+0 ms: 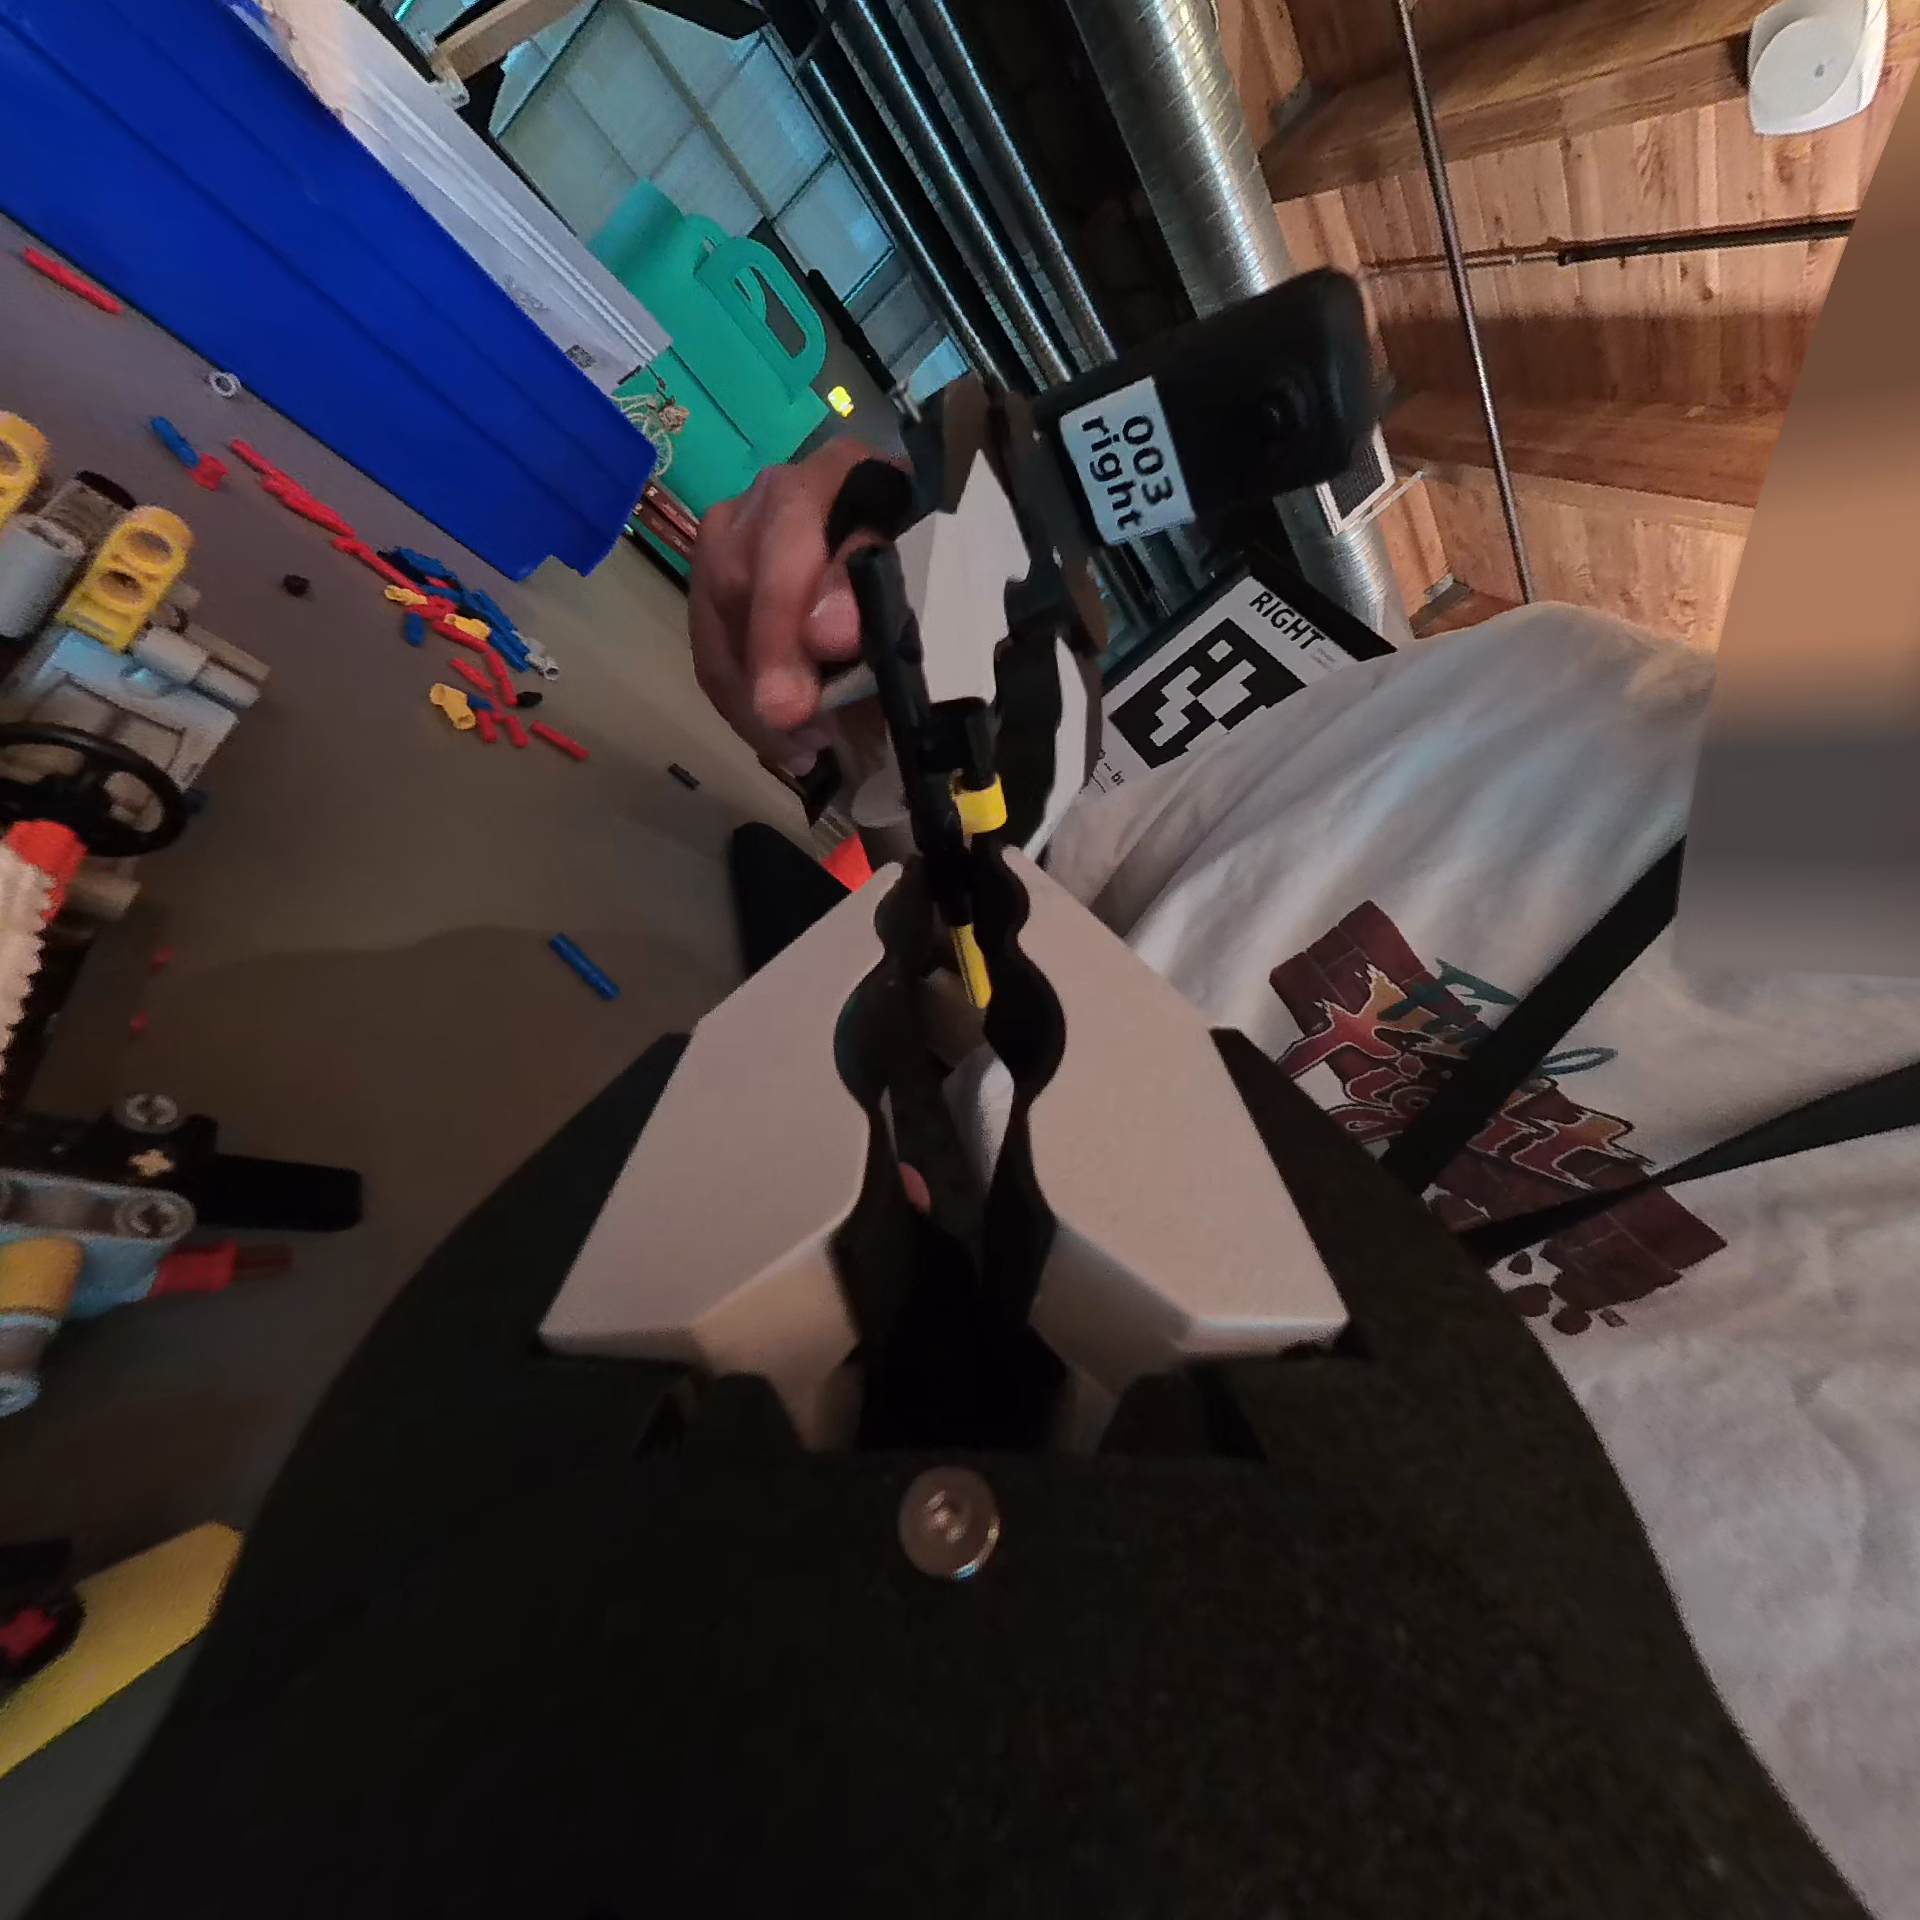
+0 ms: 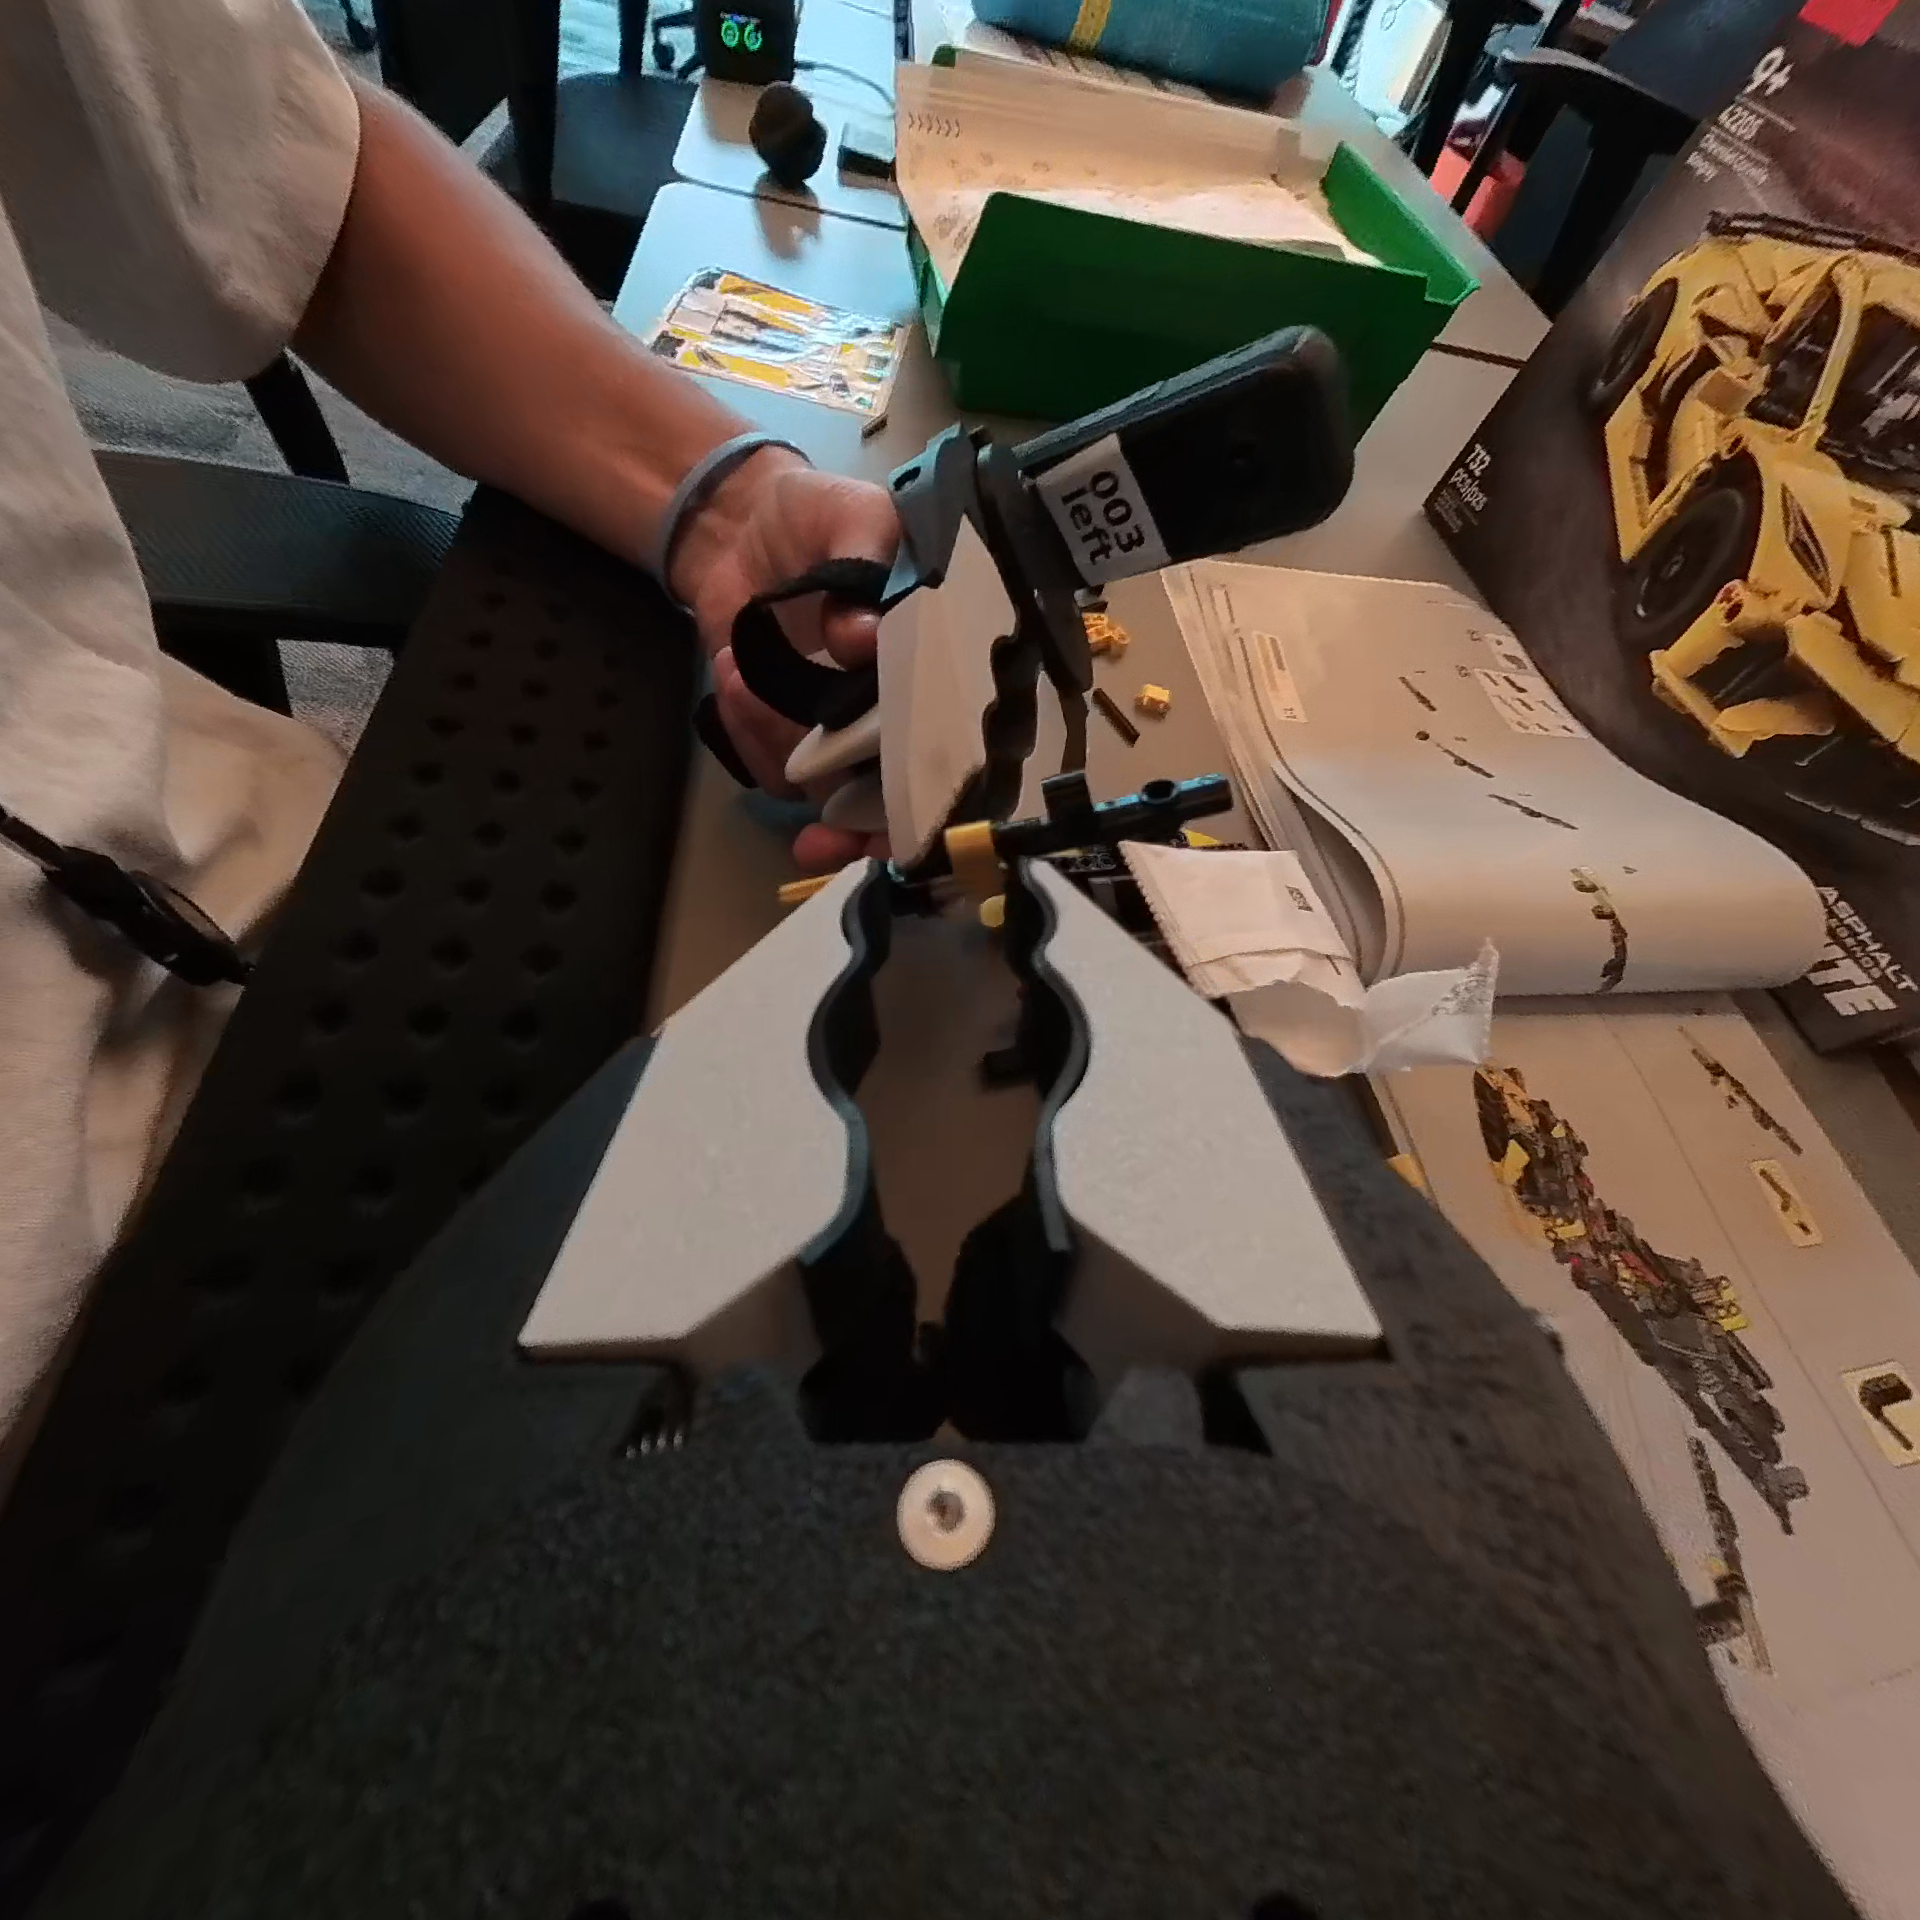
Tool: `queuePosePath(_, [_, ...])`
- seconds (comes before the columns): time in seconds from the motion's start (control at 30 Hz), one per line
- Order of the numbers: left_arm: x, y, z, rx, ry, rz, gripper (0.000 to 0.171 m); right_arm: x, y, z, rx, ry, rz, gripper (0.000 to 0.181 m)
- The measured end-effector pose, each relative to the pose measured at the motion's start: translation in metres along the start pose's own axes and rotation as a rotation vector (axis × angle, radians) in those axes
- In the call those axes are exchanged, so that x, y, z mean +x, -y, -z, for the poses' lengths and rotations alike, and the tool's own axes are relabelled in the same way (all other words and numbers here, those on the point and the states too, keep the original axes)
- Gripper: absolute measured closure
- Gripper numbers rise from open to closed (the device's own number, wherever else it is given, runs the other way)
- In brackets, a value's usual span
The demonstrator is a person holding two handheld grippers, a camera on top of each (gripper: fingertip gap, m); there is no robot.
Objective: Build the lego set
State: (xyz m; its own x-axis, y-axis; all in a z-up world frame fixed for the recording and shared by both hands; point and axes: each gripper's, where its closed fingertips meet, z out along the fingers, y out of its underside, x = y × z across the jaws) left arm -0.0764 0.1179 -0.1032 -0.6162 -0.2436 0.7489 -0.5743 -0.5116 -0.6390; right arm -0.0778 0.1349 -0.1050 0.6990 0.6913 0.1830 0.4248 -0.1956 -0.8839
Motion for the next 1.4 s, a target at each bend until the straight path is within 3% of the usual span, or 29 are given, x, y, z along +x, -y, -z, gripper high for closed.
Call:
queuePosePath(0.27, [-0.003,0.016,0.003,0.088,0.040,0.003,0.166,0.015,0.005,0.002,0.116,-0.076,-0.051,0.160])
queuePosePath(0.5, [-0.007,0.016,0.015,0.105,0.118,-0.054,0.160,0.048,0.008,0.006,0.172,-0.294,-0.031,0.160])
queuePosePath(0.6, [-0.015,0.016,0.016,0.097,0.173,-0.080,0.169,0.044,0.004,-0.001,0.169,-0.292,-0.021,0.160])
queuePosePath(1.03, [-0.018,0.017,0.017,0.083,0.190,-0.101,0.169,0.045,-0.003,-0.001,0.239,-0.325,-0.141,0.160])
queuePosePath(1.4, [-0.023,0.021,0.019,0.071,0.247,-0.160,0.170,0.050,-0.003,-0.003,0.239,-0.372,-0.072,0.159])
